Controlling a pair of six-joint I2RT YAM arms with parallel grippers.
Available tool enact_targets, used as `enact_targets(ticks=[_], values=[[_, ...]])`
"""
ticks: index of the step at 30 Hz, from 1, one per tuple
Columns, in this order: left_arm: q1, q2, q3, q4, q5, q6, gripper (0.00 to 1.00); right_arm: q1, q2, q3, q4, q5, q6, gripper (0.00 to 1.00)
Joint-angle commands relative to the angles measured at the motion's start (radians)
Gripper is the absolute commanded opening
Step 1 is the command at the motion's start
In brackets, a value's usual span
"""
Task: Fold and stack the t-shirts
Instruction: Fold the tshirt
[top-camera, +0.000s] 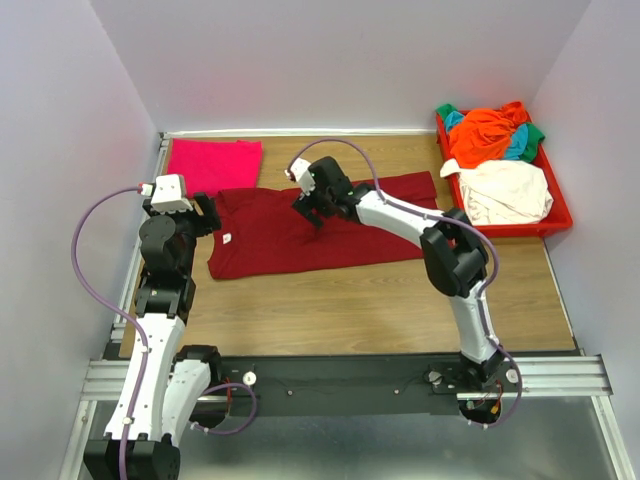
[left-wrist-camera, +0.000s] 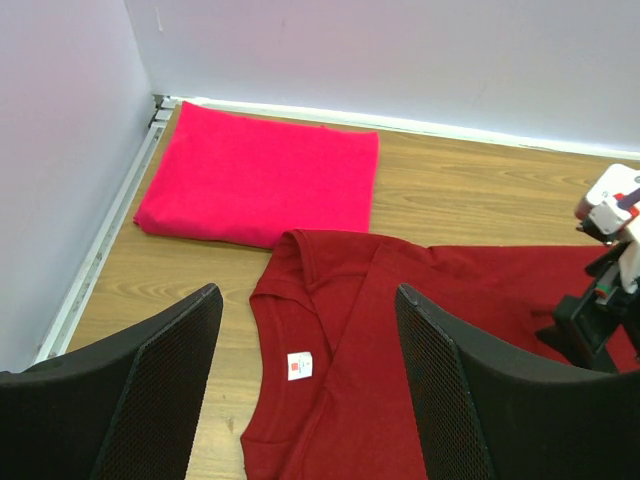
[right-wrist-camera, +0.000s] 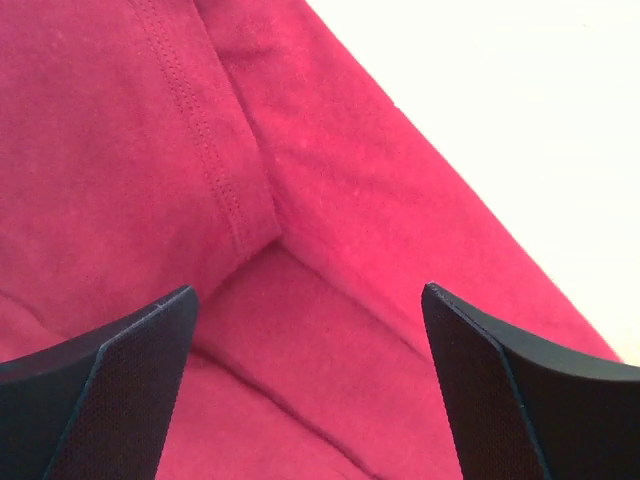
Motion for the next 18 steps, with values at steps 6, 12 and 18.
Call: enact_targets(ticks=[6, 12, 18], values=[[0.004, 0.024, -0.003, 0.045, 0.038, 0.000, 0.78, -0.078, -0.219, -0.120, 0.038, -0.240, -0.034, 1.00], [0.004, 0.106, 0.011, 0.048, 0.159, -0.006, 0.79, -0.192, -0.426, -0.281, -0.284, -0.837, -0.457, 1.00], [0.004, 0.127, -0.023, 0.059, 0.317, -0.142, 0.80, -0.222, -0.597, -0.556, -0.298, -0.626, -0.598, 1.00]])
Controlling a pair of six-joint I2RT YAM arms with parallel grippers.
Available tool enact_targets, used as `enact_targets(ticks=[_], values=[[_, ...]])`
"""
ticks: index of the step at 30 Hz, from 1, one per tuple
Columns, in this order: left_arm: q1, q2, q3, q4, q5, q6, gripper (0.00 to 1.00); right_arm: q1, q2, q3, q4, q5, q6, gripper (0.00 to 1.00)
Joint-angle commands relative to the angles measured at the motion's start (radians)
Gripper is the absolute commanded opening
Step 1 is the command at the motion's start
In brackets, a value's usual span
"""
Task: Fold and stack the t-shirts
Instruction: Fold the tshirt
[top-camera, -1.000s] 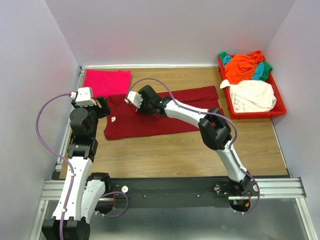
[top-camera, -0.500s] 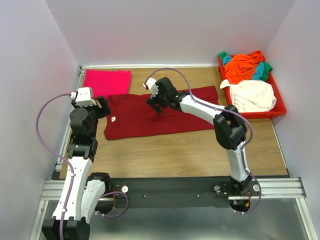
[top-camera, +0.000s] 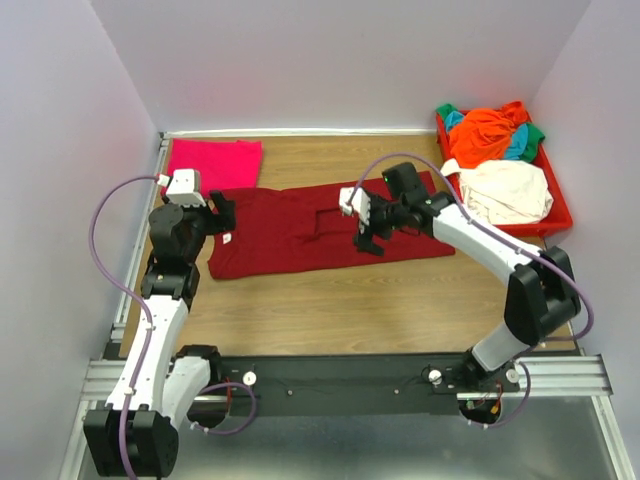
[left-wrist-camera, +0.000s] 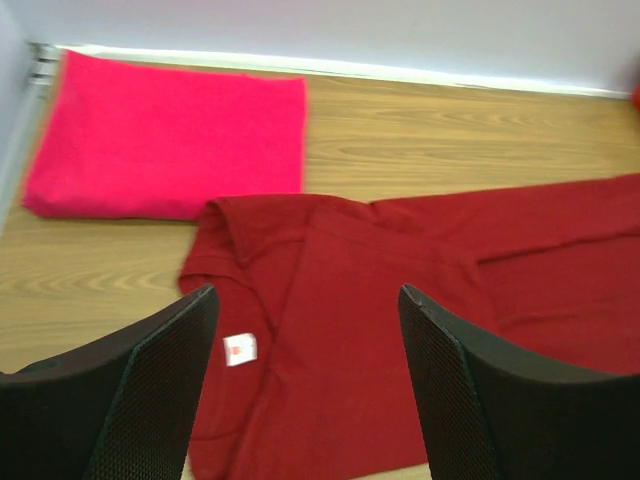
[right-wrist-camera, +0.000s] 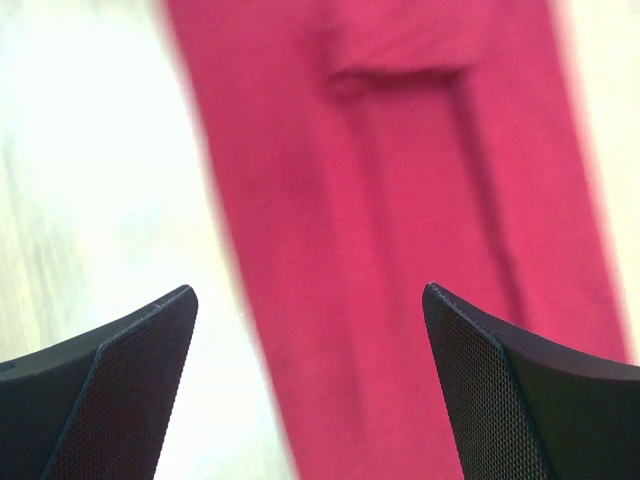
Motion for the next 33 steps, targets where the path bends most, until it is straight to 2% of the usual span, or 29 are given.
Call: enact_targets(ticks=[1, 2, 4, 5, 9, 18, 28, 33], values=[[0.005, 0.001, -0.046, 0.034, 0.182, -0.181, 0.80, -0.017, -0.075, -0.113, -0.106, 0.032, -0.184, 0.99], [0.005, -0.001, -0.046, 0.037, 0.183, -0.182, 0.80, -0.017, -0.089, -0.140, -0.108, 0.064, -0.184, 0.99], [0.005, -0.018, -0.094, 0.044, 0.221, -0.293, 0.80, -0.017, -0.105, -0.225, -0.106, 0.149, -0.235, 0.98], [0.004, -0.022, -0.124, 0.043, 0.224, -0.362, 0.80, -0.017, -0.105, -0.243, -0.108, 0.195, -0.233, 0.97], [0.005, -0.062, -0.195, 0.035, 0.240, -0.478, 0.79, -0.017, -0.100, -0.286, -0.105, 0.299, -0.212, 0.89], [0.005, -0.087, -0.295, 0.023, 0.197, -0.582, 0.78, -0.017, -0.034, -0.328, -0.042, 0.436, -0.176, 0.74], [0.005, -0.070, -0.324, 0.027, 0.232, -0.595, 0.77, -0.017, 0.010, -0.335, 0.021, 0.448, -0.136, 0.62], [0.005, -0.056, -0.321, 0.001, 0.197, -0.622, 0.77, -0.017, 0.039, -0.346, 0.029, 0.465, -0.132, 0.43]])
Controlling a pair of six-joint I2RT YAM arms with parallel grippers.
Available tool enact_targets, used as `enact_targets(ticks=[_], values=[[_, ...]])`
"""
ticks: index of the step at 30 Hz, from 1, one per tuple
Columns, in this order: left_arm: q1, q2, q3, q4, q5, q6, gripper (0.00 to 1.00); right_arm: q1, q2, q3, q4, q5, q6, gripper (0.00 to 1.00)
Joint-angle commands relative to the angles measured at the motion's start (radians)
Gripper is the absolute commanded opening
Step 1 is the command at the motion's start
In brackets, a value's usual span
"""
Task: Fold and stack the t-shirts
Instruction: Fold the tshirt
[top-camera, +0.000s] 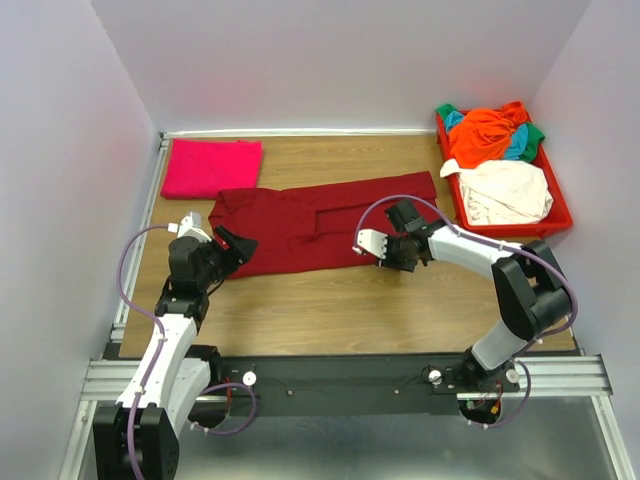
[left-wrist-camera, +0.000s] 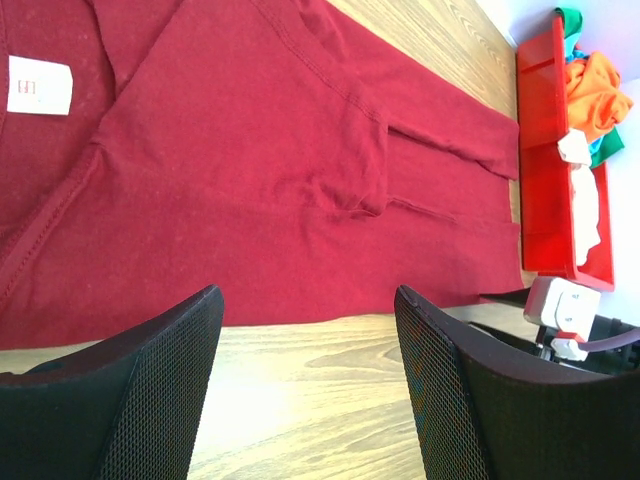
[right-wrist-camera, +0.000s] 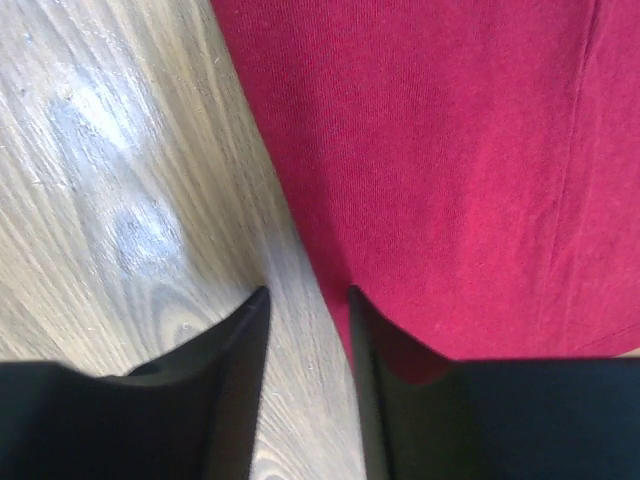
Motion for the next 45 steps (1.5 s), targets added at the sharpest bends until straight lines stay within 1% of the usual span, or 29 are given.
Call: enact_targets(ticks=[1, 4, 5, 7, 8, 10, 11, 12, 13, 14, 16, 18, 19, 24, 27, 30, 33, 34, 36, 37, 39, 40, 42, 43, 44, 45], values=[[0.005, 0.014, -0.006, -0.016, -0.010, -0.040, 0.77, -0.001, 0.042, -0.029, 0.024, 0.035, 0.009, 0.40], [0.005, 0.019, -0.006, -0.050, -0.029, -0.047, 0.76, -0.001, 0.053, -0.043, 0.033, 0.047, 0.014, 0.29], [0.005, 0.017, -0.006, -0.051, -0.035, -0.047, 0.76, -0.001, 0.052, -0.050, 0.036, 0.049, 0.018, 0.24], [0.005, 0.008, -0.006, -0.054, -0.036, -0.046, 0.76, -0.001, 0.049, -0.060, 0.043, 0.058, 0.020, 0.19], [0.005, 0.004, -0.004, -0.057, -0.038, -0.044, 0.76, -0.001, 0.043, -0.064, 0.046, 0.060, 0.018, 0.15], [0.005, -0.012, 0.005, -0.068, -0.047, -0.041, 0.75, -0.001, 0.035, -0.081, 0.050, 0.060, 0.018, 0.13], [0.005, -0.016, 0.020, -0.076, -0.061, -0.031, 0.75, -0.001, 0.024, -0.086, 0.050, 0.060, 0.021, 0.12], [0.005, -0.021, 0.031, -0.098, -0.073, -0.021, 0.75, -0.001, 0.018, -0.095, 0.050, 0.050, 0.023, 0.08], [0.005, -0.033, 0.046, -0.111, -0.084, -0.008, 0.75, -0.001, 0.010, -0.101, 0.049, 0.046, 0.024, 0.07], [0.005, -0.039, 0.060, -0.123, -0.097, 0.008, 0.75, -0.001, 0.003, -0.109, 0.049, 0.043, 0.024, 0.03], [0.005, -0.061, 0.110, -0.161, -0.140, 0.051, 0.75, -0.001, -0.029, -0.136, 0.047, 0.017, 0.017, 0.01], [0.005, -0.076, 0.158, -0.175, -0.150, 0.081, 0.75, -0.001, -0.059, -0.155, 0.043, -0.009, -0.006, 0.01], [0.005, -0.093, 0.175, -0.188, -0.156, 0.104, 0.75, -0.001, -0.086, -0.178, 0.027, -0.046, -0.020, 0.01], [0.005, -0.125, 0.261, -0.217, -0.188, 0.150, 0.75, 0.002, -0.164, -0.216, -0.036, -0.118, -0.068, 0.01], [0.005, -0.136, 0.279, -0.221, -0.185, 0.161, 0.75, 0.009, -0.217, -0.228, -0.086, -0.141, -0.091, 0.01], [0.005, -0.139, 0.281, -0.214, -0.161, 0.164, 0.75, 0.037, -0.270, -0.218, -0.180, -0.192, -0.111, 0.01], [0.005, -0.139, 0.272, -0.192, -0.134, 0.161, 0.75, 0.103, -0.322, -0.210, -0.249, -0.250, -0.092, 0.01], [0.005, -0.139, 0.269, -0.179, -0.125, 0.161, 0.75, 0.152, -0.332, -0.204, -0.269, -0.278, -0.082, 0.01], [0.005, -0.139, 0.263, -0.165, -0.102, 0.160, 0.75, 0.207, -0.341, -0.196, -0.280, -0.299, -0.037, 0.01], [0.005, -0.139, 0.264, -0.152, -0.095, 0.161, 0.75, 0.268, -0.338, -0.186, -0.287, -0.319, -0.022, 0.01], [0.005, -0.141, 0.264, -0.137, -0.067, 0.167, 0.75, 0.302, -0.300, -0.164, -0.301, -0.362, 0.003, 0.01], [0.005, -0.144, 0.267, -0.135, -0.061, 0.170, 0.75, 0.310, -0.286, -0.149, -0.312, -0.415, 0.007, 0.01], [0.005, -0.148, 0.278, -0.131, -0.041, 0.183, 0.75, 0.321, -0.258, -0.124, -0.333, -0.446, 0.001, 0.01], [0.005, -0.148, 0.282, -0.131, -0.036, 0.187, 0.75, 0.339, -0.249, -0.117, -0.338, -0.451, 0.004, 0.03], [0.005, -0.156, 0.287, -0.131, -0.033, 0.199, 0.75, 0.344, -0.238, -0.101, -0.338, -0.451, 0.006, 0.17], [0.005, -0.158, 0.295, -0.132, -0.021, 0.209, 0.75, 0.345, -0.237, -0.088, -0.338, -0.451, 0.012, 0.25]])
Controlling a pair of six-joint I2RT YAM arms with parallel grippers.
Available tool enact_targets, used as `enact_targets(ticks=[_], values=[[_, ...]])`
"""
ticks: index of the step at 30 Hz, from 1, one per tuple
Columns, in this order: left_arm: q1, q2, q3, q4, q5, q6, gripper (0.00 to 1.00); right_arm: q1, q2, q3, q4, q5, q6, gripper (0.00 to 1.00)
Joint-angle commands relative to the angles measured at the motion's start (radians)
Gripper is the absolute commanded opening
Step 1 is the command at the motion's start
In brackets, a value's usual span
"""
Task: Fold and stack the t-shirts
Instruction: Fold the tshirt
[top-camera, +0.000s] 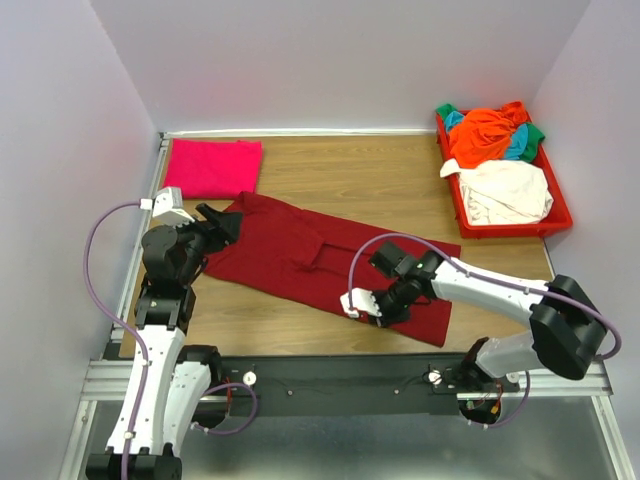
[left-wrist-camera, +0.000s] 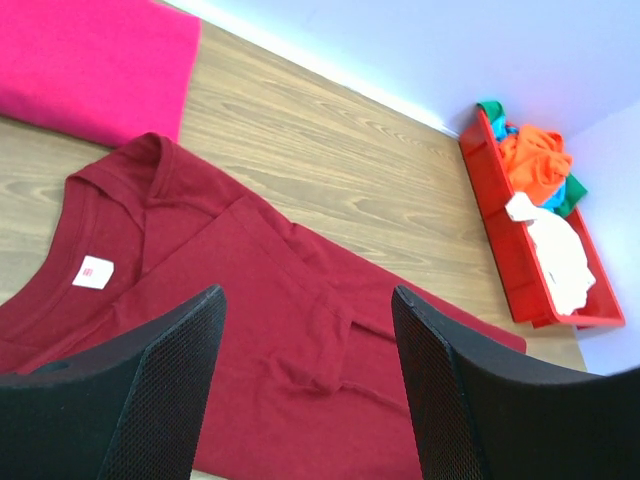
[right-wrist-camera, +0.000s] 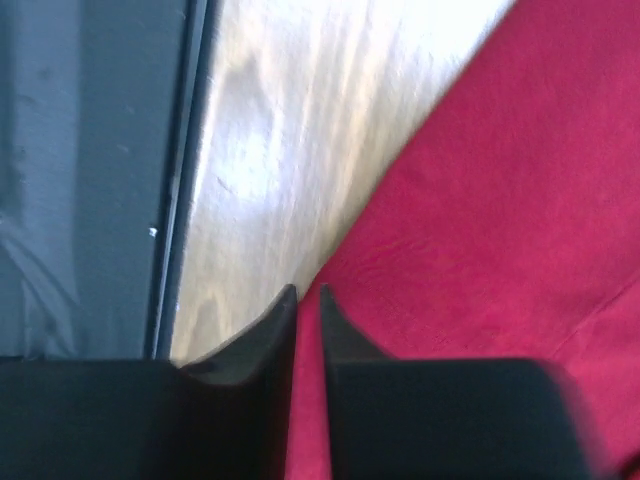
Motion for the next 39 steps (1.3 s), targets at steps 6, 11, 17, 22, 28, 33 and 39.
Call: enact_targets(ticks=[6, 11, 17, 22, 28, 33, 39], values=[[0.005, -0.057, 0.046, 0.047, 0.114, 0.112, 0.75, 0.011, 0.029, 0.229, -0.017, 0.010, 0.125, 0.59], [0.005, -0.079, 0.064, 0.075, 0.161, 0.152, 0.75, -0.157, 0.224, 0.435, 0.060, -0.148, 0.223, 0.64], [0.005, -0.132, 0.067, 0.070, 0.186, 0.184, 0.75, -0.317, 0.624, 0.839, 0.097, -0.295, 0.507, 0.71], [0.004, -0.154, 0.056, 0.052, 0.186, 0.196, 0.75, -0.336, 0.861, 1.122, 0.109, -0.211, 0.764, 0.71], [0.004, -0.179, 0.024, 0.047, 0.193, 0.186, 0.75, -0.342, 1.051, 1.317, 0.111, -0.127, 0.849, 0.71], [0.005, -0.176, 0.015, 0.045, 0.198, 0.187, 0.75, -0.342, 1.132, 1.343, 0.111, -0.131, 0.851, 0.69], [0.005, -0.165, 0.017, 0.052, 0.193, 0.193, 0.75, -0.340, 1.133, 1.290, 0.109, -0.197, 0.853, 0.56]])
